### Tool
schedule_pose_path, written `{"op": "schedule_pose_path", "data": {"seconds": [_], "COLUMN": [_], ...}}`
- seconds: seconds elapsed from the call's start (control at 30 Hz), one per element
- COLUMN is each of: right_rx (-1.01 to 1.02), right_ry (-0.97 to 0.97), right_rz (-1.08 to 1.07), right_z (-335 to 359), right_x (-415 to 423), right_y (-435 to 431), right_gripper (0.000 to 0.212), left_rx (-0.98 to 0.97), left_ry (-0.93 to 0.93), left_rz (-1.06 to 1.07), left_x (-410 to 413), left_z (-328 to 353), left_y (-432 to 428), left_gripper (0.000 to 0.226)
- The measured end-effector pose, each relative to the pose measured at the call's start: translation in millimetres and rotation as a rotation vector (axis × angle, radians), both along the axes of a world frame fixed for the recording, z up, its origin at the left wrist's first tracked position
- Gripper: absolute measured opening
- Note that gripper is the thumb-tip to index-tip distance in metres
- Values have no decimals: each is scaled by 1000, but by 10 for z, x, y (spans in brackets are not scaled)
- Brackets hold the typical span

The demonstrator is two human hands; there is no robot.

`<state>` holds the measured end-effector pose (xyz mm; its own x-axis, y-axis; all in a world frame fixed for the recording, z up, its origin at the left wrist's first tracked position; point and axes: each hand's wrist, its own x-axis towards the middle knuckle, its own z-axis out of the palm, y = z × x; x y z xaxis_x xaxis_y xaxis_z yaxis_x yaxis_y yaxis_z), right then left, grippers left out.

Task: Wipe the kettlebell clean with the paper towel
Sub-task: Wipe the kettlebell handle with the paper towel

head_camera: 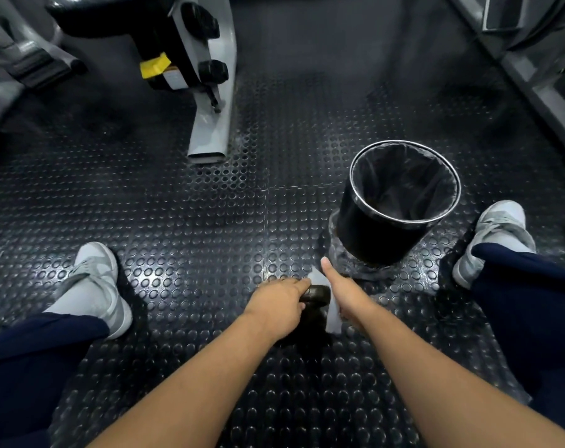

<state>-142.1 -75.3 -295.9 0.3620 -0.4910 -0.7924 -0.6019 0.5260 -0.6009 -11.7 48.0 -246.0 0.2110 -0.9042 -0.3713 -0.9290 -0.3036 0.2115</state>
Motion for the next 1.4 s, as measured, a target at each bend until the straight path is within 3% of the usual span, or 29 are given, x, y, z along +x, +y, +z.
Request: {"op": "schedule_pose_path", "data": {"seconds": [0.1,0.2,0.3,0.43,0.5,0.6,0.83,0.93,1.03,1.2,1.4], "right_rx": [155,181,161,6,7,186,317,215,15,-213,-239], "right_ry": [-95,-177,-90,62,55,-99,-249,-125,86,231,219], "right_rz": [-64,-102,-98,-77,-51,-80,-221,-99,139,603,739], "right_z": [11,100,188,-260,-102,55,25,172,208,533,451], "right_x": [-70,-148,-142,-116,-71,-59,-197,-107,-29,165,379], "right_y": [176,154,8,-232,-115,145,211,-3,-164,-243,-214], "right_gripper": [103,77,82,138,130,91,93,91,116,90,75], "left_rx": [28,83,113,104,104,114,141,125,95,45,64], "left_ry": [2,54,86,104,99,110,136,138,119,-18,-33], "left_rz": [-17,-9,-3,-12,-9,-8,-9,1,23,79,62], "left_x": [-23,22,55,64,66,67,81,89,70,-12,63], "left_z": [64,84,112,116,118,155,217,193,171,162,256], "left_y": [9,-35,-67,-76,-84,-95,-102,-96,-79,-2,-8], "left_gripper": [52,54,60,66,70,67,56,54,55,57,50]}}
